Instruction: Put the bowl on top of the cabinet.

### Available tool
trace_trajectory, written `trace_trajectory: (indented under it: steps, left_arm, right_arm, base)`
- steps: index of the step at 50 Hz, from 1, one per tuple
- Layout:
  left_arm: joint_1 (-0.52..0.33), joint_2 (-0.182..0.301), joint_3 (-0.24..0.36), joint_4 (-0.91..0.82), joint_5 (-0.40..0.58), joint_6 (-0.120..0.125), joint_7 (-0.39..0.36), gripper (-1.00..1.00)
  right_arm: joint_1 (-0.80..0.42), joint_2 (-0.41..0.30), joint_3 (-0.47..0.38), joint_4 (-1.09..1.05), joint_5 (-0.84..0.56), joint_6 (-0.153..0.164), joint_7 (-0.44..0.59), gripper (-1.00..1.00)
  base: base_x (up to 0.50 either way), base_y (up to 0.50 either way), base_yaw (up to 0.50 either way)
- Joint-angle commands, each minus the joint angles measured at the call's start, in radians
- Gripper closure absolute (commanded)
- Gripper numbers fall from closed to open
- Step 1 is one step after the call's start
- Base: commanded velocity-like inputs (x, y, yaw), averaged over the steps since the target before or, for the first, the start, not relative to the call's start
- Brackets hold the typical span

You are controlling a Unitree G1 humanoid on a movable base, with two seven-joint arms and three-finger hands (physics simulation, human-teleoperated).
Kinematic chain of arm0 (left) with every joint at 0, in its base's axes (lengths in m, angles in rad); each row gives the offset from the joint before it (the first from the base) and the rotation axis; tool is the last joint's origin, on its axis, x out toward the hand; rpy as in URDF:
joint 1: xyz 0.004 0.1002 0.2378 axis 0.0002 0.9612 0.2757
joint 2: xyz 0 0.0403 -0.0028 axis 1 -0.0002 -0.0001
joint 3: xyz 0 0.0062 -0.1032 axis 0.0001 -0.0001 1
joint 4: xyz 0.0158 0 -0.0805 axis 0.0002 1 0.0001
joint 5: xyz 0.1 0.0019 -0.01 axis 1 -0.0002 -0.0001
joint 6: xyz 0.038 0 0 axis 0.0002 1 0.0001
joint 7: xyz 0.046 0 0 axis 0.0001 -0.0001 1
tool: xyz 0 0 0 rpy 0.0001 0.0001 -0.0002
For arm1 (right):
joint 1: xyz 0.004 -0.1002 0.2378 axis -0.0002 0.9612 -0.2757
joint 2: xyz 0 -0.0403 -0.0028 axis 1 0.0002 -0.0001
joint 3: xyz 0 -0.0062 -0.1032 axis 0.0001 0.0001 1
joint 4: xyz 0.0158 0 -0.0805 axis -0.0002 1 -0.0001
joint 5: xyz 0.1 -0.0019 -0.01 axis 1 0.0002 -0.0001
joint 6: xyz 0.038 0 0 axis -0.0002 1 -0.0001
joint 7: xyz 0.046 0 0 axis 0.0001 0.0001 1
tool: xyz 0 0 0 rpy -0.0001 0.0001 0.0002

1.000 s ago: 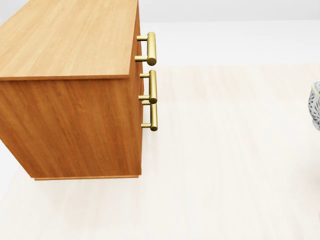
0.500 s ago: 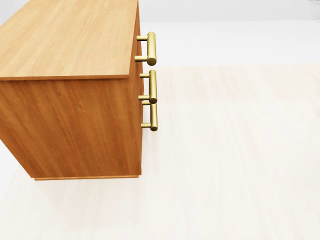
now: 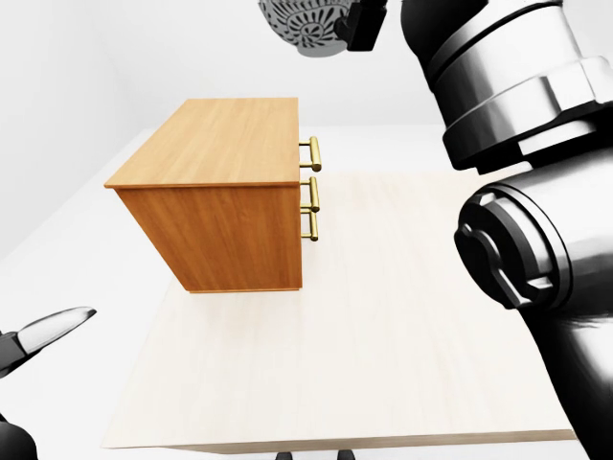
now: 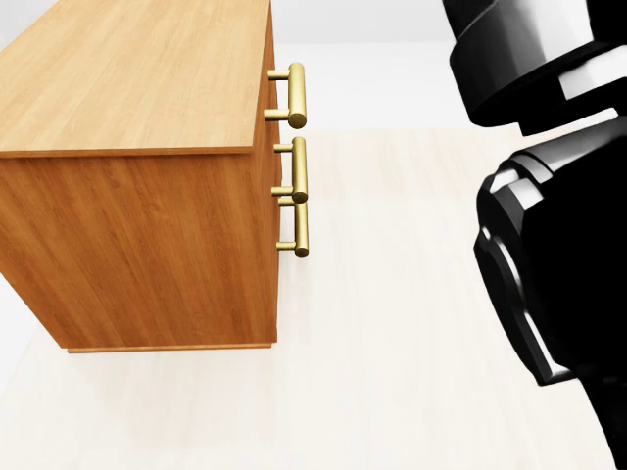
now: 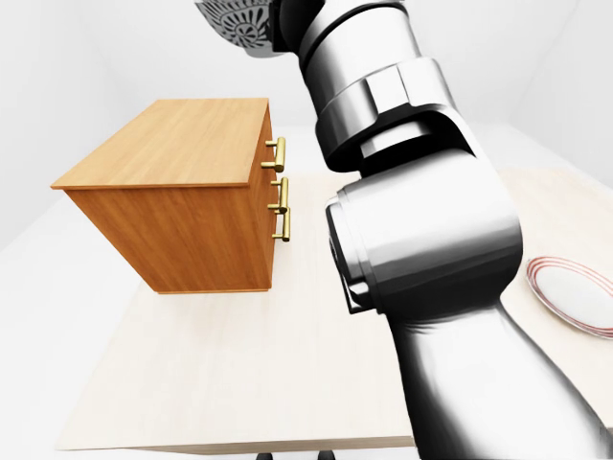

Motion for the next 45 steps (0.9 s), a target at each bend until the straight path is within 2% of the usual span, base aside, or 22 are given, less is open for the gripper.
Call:
trace_trajectory:
  steps: [1,11,38,45]
  left_arm:
    - [-0.002,0.002,-0.001,-0.003,-0.006,0.0,0.003,-1.0]
    - [0.002,-0.007,-0.021,-0.005,0.007,0.0,0.001,-1.0]
    - [0.008,-0.018,-0.029,-0.001,0.015,0.0,-0.009,-1.0]
    - [0.008,-0.016,-0.025,-0.004,0.01,0.0,-0.007,-1.0]
  right_arm:
    - [-0.054,0.197,0.02,-0.004,-0.02,0.0,-0.028,1.0]
    - [-0.046,0.284,0.042,-0.021,-0.001,0.0,-0.031,1.0]
    - [0.031,0.341,0.061,-0.025,-0.008,0.0,-0.049,1.0]
    - [0.052,0.335,0.064,-0.023,-0.012,0.0,-0.051,1.0]
  base:
    - [0.0,0.0,0.0]
    - [0.0,0.0,0.0]
    - [0.0,0.0,0.0]
    - [0.0,0.0,0.0]
